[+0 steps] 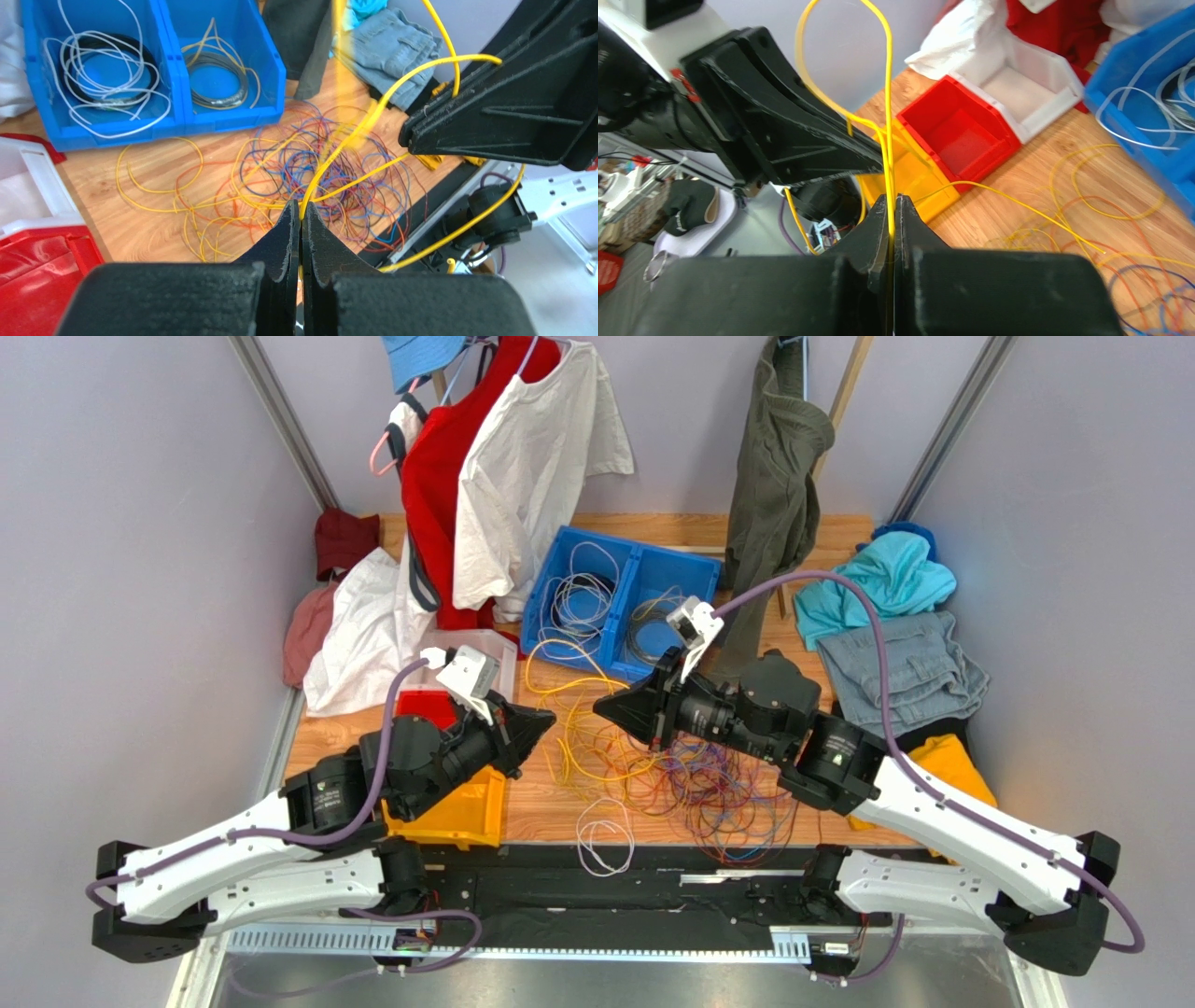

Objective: Untangle the cables

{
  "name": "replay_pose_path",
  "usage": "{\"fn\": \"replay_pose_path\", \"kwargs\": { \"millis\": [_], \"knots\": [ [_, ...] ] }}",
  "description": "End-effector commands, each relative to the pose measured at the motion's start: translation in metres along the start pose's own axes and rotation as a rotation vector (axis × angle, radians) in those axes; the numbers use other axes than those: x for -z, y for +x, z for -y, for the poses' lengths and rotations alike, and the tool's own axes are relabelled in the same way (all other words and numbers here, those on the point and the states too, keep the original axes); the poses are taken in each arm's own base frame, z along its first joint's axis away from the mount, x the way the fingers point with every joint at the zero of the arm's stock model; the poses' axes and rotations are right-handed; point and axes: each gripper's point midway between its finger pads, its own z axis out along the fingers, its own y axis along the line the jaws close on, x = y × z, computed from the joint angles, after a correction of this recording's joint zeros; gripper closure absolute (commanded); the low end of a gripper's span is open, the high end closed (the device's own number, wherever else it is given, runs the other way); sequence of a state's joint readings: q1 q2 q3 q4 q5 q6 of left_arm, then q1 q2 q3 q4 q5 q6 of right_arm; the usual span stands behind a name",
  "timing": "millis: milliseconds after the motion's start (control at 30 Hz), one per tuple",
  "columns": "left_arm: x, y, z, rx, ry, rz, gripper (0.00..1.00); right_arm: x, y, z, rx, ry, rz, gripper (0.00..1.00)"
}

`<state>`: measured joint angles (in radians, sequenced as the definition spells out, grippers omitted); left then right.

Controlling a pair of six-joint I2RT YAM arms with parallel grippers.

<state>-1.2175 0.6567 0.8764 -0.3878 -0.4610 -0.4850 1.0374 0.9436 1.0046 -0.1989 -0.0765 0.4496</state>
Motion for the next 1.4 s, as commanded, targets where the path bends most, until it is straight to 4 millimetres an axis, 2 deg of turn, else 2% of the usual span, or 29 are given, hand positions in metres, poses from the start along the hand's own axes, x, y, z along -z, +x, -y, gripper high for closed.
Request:
{"fn": "replay_pose_path", "kwargs": {
  "millis": [0, 167, 400, 500, 800, 1067, 1133, 1267, 1367],
  "knots": [
    [0.001, -0.002, 0.016, 0.021, 0.088, 0.013, 1.00, -0.009, -0.019, -0.028, -0.031, -0.147, 0.082, 1.00],
    [-0.005, 0.001, 0.028, -0.006, 0.132, -0.016, 1.00, -0.015, -0.017, -0.034, -0.038, -0.195, 0.094, 1.00],
    [-0.003, -0.004, 0.046, -0.005, 0.222, -0.012, 1.00, -0.021, -0.009, -0.023, -0.008, -0.152, 0.075, 0.99],
    [0.000, -0.005, 0.046, -0.002, 0.228, -0.015, 1.00, -0.023, -0.007, -0.017, -0.002, -0.128, 0.073, 1.00],
    [0.018, -0.013, 0.033, 0.007, 0.211, 0.022, 1.00, -0.005, -0.004, -0.008, 0.017, -0.090, 0.103, 1.00],
    [0.023, -0.016, 0.046, 0.015, 0.281, 0.024, 1.00, -0.003, -0.002, -0.001, 0.026, -0.066, 0.119, 1.00],
    [0.022, -0.015, 0.049, 0.015, 0.295, 0.016, 1.00, -0.005, -0.002, 0.001, 0.030, -0.060, 0.120, 0.96],
    [0.023, -0.014, 0.055, 0.022, 0.322, 0.007, 1.00, -0.008, -0.005, -0.003, 0.036, -0.081, 0.128, 0.81],
    [0.022, -0.013, 0.056, 0.024, 0.325, 0.002, 1.00, -0.010, -0.004, -0.005, 0.034, -0.091, 0.128, 0.76]
  ]
}}
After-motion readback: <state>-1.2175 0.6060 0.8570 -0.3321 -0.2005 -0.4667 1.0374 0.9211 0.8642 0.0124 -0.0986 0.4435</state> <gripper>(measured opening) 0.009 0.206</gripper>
